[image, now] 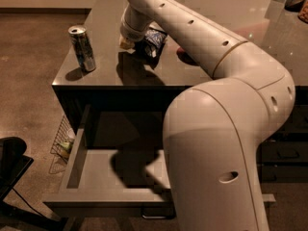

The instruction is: Place blue chip bag into top drawer

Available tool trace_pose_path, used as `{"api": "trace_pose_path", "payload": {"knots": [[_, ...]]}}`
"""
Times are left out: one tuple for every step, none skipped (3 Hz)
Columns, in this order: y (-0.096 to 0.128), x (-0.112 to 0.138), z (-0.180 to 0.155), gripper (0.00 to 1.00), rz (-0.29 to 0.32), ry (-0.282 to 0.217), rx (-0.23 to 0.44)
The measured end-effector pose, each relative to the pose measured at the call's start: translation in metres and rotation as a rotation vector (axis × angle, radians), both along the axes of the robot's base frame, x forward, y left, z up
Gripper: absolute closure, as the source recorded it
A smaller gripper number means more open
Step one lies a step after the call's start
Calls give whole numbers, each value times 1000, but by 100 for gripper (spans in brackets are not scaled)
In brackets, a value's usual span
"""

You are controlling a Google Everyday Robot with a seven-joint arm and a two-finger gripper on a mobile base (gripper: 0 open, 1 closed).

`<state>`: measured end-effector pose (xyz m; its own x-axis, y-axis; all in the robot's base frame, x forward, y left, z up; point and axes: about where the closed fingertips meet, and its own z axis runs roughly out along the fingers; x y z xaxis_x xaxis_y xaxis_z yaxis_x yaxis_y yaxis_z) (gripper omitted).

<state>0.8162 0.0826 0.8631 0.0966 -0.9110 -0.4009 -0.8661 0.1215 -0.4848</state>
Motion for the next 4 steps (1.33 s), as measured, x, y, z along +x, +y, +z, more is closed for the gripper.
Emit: {"api": "trace_pose_path", "payload": {"knots": [[-19, -2, 23, 100, -1, -37, 29], [-67, -15, 68, 100, -23, -115, 69], [-124, -46, 117, 100, -58, -206, 96], [-171, -102, 161, 100, -55, -286, 131]]}}
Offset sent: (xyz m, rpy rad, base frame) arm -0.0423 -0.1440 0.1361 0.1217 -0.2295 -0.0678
